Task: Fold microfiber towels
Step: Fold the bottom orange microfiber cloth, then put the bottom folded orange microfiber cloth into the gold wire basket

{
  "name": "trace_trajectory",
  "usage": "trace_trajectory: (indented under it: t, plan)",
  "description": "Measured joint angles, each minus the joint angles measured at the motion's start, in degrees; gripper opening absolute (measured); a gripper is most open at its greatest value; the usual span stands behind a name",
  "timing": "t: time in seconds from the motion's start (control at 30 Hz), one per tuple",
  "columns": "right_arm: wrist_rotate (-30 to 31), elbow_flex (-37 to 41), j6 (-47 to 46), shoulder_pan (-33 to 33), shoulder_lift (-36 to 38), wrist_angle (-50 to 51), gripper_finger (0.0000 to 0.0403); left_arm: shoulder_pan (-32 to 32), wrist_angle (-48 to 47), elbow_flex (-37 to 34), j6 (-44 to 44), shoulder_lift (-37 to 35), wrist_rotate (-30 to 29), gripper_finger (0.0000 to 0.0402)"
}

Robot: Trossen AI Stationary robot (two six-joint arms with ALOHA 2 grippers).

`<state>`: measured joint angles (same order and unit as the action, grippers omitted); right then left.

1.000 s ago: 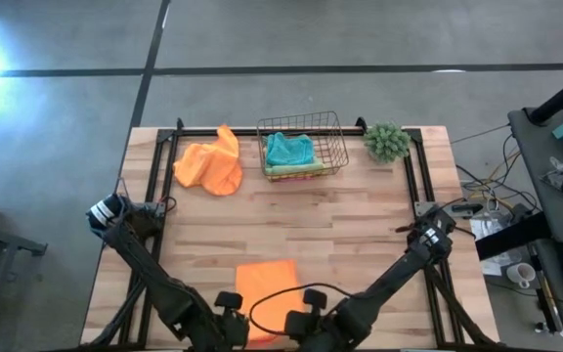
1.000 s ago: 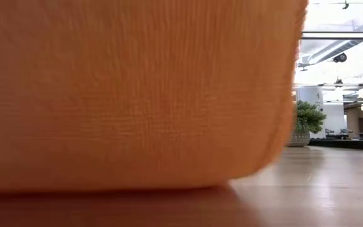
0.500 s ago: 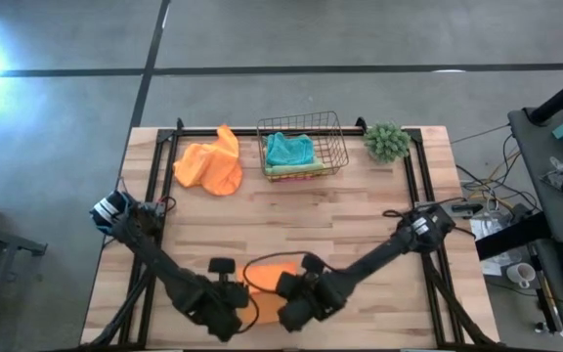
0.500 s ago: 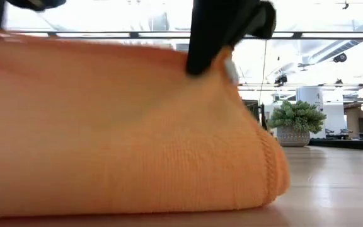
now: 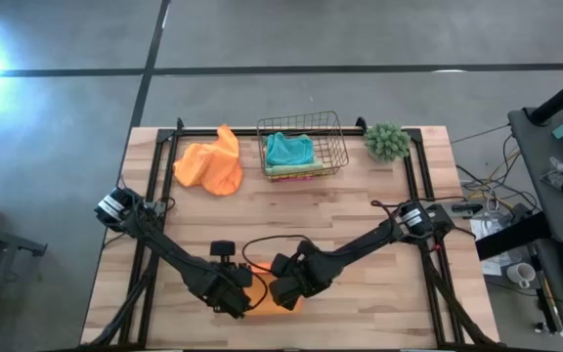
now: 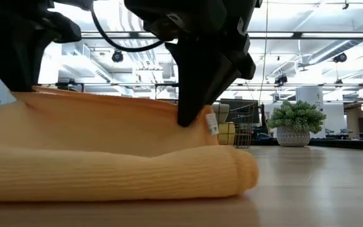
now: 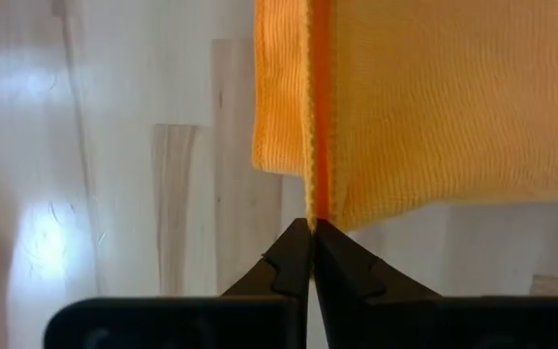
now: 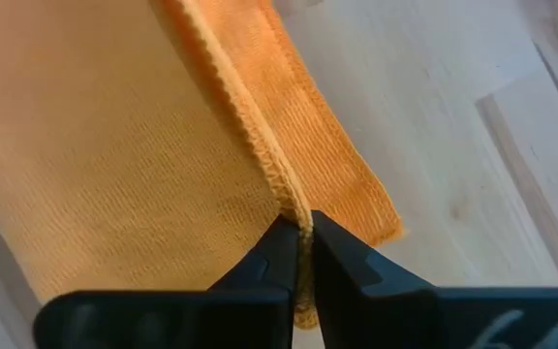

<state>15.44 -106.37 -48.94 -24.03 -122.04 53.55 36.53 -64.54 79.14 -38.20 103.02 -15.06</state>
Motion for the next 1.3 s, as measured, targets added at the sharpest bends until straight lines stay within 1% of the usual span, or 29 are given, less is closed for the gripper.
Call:
trace_trajectory:
  t: [0.13, 0.27, 0.4, 0.57, 0.6, 0.63, 0.73, 0.77, 0.83, 0.93, 1.1, 1.2, 1.3]
  plan:
    - [-1.1, 0.8, 1.6, 0.9, 0.0, -1.6, 0.0040, -0.5, -0.3, -0.1, 0.2, 0.0, -1.4, 0.0000]
    - [-0.7, 0.9, 1.5, 1.4, 0.0, -1.6, 0.0081, -0.8, -0.3, -0.1, 3.0, 0.0, -1.5, 0.0007]
    - [-0.5, -0.2, 1.9, 1.4, 0.0, -0.5, 0.0119, -1.7, -0.5, -0.1, 4.6, 0.0, -1.8, 0.0042]
    - [-0.5, -2.3, 2.0, 1.4, 0.0, 2.9, 0.0148, -3.4, -0.8, -0.1, 5.7, 0.0, -3.1, 0.0107]
    - [-0.5, -2.7, 2.0, 1.5, 0.0, 3.7, 0.0151, -3.7, -1.0, -0.1, 5.6, 0.0, -2.8, 0.0120]
    - [-0.7, -3.2, 2.0, 1.5, 0.1, 4.6, 0.0153, -4.0, -1.0, -0.1, 5.6, 0.0, -1.1, 0.0132]
    - [-3.3, -4.9, 3.0, 1.0, 0.3, 6.8, 0.0156, -4.1, -0.4, -0.1, 5.1, 0.0, 7.2, 0.0157]
    - [-4.8, -5.5, 3.7, 0.5, 0.4, 7.0, 0.0156, -3.7, 0.2, -0.1, 3.9, 0.0, 8.8, 0.0162]
    - [-6.7, -6.4, 5.8, -1.0, 0.6, 7.1, 0.0153, -2.3, 1.7, -0.1, 2.2, 0.0, 9.6, 0.0165]
    - [-7.8, -6.9, 8.8, -3.8, 0.6, 7.1, 0.0148, 0.8, 4.6, -0.1, 0.8, 0.0, 9.4, 0.0166]
    - [-8.0, -6.9, 9.1, -8.7, 0.6, 6.9, 0.0144, 6.1, 10.4, 0.6, -3.5, 0.0, 8.3, 0.0166]
    - [-7.9, -6.9, 9.1, -11.2, 0.4, 6.3, 0.0149, 9.1, 14.5, 1.4, -4.9, 0.0, 6.0, 0.0166]
    - [-7.2, -6.2, 9.2, -13.0, 0.1, 3.1, 0.0157, 11.5, 19.4, 1.6, -4.9, 0.1, 2.9, 0.0166]
